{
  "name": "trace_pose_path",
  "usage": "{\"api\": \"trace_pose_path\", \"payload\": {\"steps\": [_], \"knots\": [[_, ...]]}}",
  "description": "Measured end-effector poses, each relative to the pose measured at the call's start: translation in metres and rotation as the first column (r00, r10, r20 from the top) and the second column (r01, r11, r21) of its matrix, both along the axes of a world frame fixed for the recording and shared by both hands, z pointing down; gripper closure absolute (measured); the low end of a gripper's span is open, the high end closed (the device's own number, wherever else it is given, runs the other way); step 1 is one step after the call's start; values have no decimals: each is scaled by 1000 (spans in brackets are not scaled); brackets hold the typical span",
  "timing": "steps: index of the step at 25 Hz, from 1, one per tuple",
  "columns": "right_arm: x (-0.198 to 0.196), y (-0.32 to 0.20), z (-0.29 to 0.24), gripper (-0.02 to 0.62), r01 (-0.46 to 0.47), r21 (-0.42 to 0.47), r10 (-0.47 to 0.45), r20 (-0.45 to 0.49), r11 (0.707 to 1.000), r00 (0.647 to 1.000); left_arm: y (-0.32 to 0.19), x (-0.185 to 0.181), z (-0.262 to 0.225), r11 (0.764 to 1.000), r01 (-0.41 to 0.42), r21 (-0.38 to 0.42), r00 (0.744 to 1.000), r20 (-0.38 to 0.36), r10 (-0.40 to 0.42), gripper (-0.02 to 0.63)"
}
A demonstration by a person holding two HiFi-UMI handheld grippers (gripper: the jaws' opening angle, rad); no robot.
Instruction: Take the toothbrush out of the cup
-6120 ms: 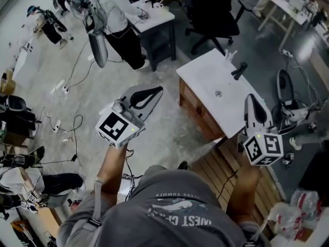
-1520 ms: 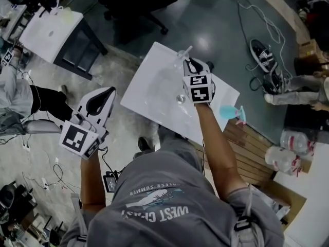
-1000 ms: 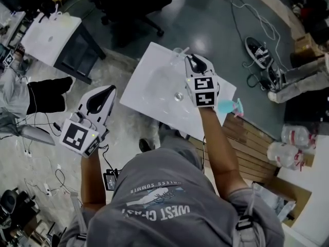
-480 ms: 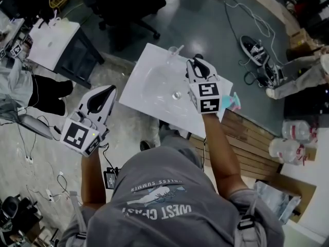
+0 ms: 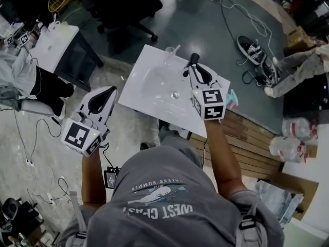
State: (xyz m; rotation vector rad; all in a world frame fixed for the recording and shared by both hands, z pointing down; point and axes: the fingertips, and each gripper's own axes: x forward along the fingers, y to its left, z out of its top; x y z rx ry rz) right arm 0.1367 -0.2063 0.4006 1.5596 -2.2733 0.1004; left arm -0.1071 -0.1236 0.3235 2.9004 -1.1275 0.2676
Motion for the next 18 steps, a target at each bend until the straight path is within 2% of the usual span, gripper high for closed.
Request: {"api": "trace_pose_path", "payload": {"steps": [18], "knots": [[6,11,1,515,9,-6,-9,23,1000,1000,2,11,2,1000,-17,-4,1000,2,17,607]]}}
